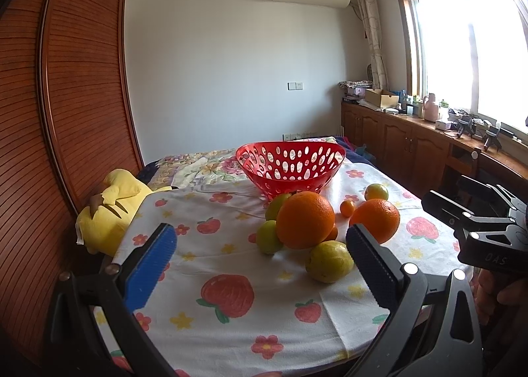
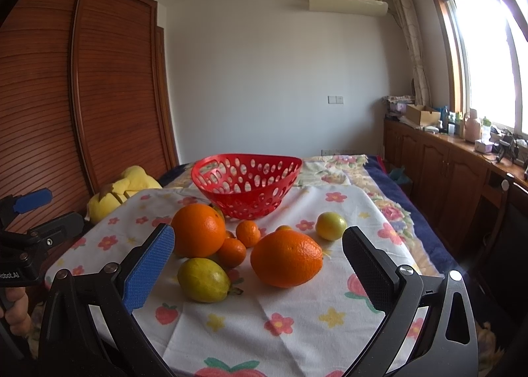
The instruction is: Organize fruits
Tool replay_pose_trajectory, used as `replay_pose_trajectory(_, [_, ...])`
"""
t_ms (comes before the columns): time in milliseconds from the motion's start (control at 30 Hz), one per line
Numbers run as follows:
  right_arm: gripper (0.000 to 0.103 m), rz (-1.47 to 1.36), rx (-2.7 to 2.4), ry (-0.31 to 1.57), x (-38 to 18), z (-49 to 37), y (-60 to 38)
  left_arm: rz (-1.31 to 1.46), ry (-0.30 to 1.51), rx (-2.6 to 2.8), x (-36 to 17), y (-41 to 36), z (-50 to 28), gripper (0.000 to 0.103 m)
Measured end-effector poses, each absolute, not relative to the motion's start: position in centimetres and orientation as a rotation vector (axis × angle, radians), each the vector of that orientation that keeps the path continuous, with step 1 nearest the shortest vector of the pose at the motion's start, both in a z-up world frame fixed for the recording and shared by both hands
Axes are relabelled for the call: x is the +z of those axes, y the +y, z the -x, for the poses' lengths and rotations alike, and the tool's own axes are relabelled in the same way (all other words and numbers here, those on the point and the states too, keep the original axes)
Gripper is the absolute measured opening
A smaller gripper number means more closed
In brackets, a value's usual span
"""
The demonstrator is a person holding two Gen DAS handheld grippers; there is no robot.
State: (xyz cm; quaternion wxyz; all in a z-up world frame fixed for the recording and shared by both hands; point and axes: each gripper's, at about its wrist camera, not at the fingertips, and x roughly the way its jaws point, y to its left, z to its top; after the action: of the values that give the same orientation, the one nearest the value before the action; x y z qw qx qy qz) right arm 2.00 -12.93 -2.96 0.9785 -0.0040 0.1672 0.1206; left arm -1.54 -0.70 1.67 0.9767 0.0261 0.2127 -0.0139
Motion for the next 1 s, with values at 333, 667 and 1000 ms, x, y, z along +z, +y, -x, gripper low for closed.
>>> replay_pose_trajectory(333, [0.103,0.007,0.248,0.37,-3.9,-2.2,-13.2,-0.048,0.465,-0.047,0.0,-0.9,0.8,0.103])
replay_pose_trajectory(667, [0.103,0.019,0.248,0.443,-6.0,-4.2,-13.7,-0.027,0.536,-0.074,-3.3,-0.8,-1.2,0.103])
replay_pose_trajectory(1000, [0.103,0.049,0.261,0.506,-7.6,-7.5,-14.4,-0.03,0.566,-0.106,-4.3,-0.6,-3.3,0.102])
